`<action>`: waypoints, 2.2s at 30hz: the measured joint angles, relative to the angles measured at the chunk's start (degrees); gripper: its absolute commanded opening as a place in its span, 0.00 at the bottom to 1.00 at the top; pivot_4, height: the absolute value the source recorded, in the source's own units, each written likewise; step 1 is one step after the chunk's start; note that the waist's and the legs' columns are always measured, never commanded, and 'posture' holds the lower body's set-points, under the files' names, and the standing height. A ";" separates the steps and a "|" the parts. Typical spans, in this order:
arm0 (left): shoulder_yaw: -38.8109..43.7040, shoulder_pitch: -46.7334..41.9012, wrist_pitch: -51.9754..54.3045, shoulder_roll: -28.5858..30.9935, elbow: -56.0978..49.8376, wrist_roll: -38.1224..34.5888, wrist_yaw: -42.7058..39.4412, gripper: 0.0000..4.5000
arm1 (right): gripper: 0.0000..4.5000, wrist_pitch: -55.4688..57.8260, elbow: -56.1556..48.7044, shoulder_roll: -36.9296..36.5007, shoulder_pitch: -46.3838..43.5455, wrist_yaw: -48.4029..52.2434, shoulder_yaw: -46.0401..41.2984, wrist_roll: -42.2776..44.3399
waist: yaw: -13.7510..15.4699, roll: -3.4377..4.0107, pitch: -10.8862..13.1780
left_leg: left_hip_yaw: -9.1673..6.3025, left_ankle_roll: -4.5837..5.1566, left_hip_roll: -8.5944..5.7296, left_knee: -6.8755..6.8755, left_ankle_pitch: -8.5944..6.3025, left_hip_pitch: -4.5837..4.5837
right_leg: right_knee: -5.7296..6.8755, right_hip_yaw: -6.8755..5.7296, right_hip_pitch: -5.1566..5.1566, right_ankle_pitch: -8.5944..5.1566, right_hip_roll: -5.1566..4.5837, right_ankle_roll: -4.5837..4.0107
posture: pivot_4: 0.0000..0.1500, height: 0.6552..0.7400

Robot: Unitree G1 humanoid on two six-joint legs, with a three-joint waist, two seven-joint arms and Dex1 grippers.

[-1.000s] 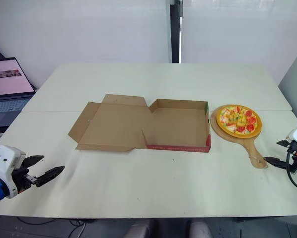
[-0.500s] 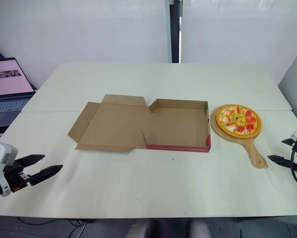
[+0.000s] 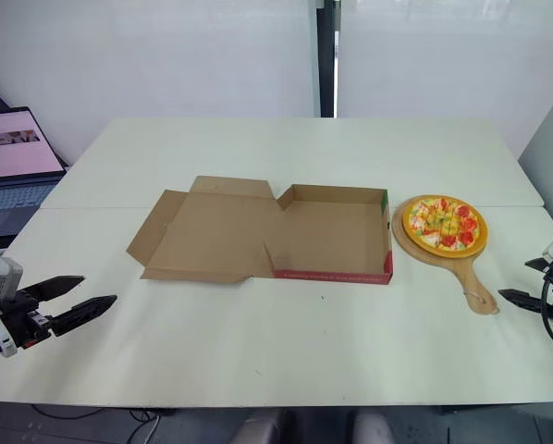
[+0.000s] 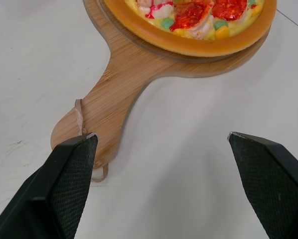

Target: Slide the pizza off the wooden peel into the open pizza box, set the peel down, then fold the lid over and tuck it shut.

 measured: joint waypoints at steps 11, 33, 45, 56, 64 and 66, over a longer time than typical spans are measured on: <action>-10.40 -13.94 7.78 6.26 -14.25 -11.11 -3.56 1.00 | 1.00 8.71 -14.75 4.57 10.53 -2.54 -9.21 5.34 | 0.57 0.00 0.01 | 0.01 0.00 -0.01 0.02 0.00 -0.02 | 0.00 0.03 0.01 0.02 0.02 0.04 | 1.00 1.00; -34.33 -45.70 13.40 -2.59 -15.33 -21.88 -5.34 1.00 | 1.00 18.49 -26.93 19.57 6.23 -24.12 -2.56 5.31 | -0.14 -0.12 0.07 | 0.15 -0.21 -0.02 0.12 0.17 0.04 | 0.04 0.21 0.06 0.10 0.14 0.18 | 1.00 1.00; -34.33 -45.71 13.73 -2.48 -14.64 -20.64 -4.89 1.00 | 1.00 16.28 -19.94 19.65 2.91 -26.07 0.57 1.74 | -0.15 -0.12 0.07 | 0.15 -0.20 -0.01 0.12 0.18 0.06 | 0.06 0.22 0.07 0.10 0.15 0.18 | 1.00 1.00; -34.36 -45.18 14.20 -1.57 -14.67 -20.29 -4.84 1.00 | 1.00 16.44 -16.03 19.30 0.00 -25.86 2.73 1.14 | -0.24 -0.11 0.07 | 0.16 -0.20 -0.01 0.12 0.18 0.07 | 0.07 0.23 0.07 0.10 0.15 0.18 | 1.00 1.00; -35.13 -45.37 14.90 -1.58 -14.87 -20.02 -4.95 1.00 | 1.00 19.89 -13.36 19.98 -6.29 -27.62 6.10 -0.18 | -0.37 -0.12 0.07 | 0.17 -0.20 -0.01 0.14 0.18 0.08 | 0.08 0.25 0.07 0.10 0.15 0.18 | 1.00 1.00; -35.40 -45.43 14.92 -1.58 -14.87 -19.82 -4.94 1.00 | 1.00 21.85 -13.10 20.15 -7.58 -28.17 6.45 -0.10 | -0.38 -0.12 0.07 | 0.17 -0.20 0.00 0.14 0.18 0.09 | 0.08 0.25 0.08 0.10 0.15 0.18 | 1.00 1.00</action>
